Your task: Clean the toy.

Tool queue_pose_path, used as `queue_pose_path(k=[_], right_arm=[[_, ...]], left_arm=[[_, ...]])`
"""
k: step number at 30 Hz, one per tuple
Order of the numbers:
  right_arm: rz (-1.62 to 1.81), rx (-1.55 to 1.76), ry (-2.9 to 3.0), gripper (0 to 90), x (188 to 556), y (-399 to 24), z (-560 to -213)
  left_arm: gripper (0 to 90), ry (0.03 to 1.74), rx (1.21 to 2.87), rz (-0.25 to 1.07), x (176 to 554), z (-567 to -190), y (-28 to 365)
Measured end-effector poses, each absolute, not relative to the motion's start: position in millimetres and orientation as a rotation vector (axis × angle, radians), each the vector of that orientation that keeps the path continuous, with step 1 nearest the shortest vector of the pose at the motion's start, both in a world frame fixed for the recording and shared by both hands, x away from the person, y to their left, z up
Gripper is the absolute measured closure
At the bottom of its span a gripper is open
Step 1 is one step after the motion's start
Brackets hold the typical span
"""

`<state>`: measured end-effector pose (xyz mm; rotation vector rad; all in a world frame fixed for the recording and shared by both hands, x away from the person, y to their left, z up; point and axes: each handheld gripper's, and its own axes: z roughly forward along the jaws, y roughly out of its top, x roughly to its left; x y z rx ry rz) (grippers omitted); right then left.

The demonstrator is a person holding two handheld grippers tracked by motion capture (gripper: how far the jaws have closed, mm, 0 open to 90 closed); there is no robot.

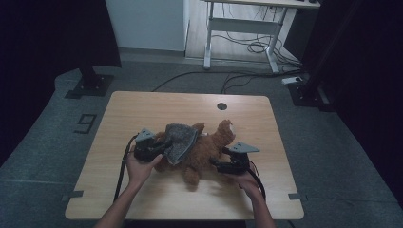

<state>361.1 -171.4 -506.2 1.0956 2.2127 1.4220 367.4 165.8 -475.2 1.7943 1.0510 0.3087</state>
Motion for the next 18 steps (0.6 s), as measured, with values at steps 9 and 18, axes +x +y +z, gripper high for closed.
queue_pose_path(k=[9, 18], right_arm=[[1.35, 1.085, 2.293, 26.5, 375.6, -153.0, -514.8], [1.265, 0.954, 2.211, 44.9, 374.9, -150.5, -520.2]], left_arm=[[79.0, 1.038, 1.772, 0.301, 355.3, -480.8, 168.3], [79.0, 1.033, 1.76, 0.299, 350.2, -482.8, 162.6]])
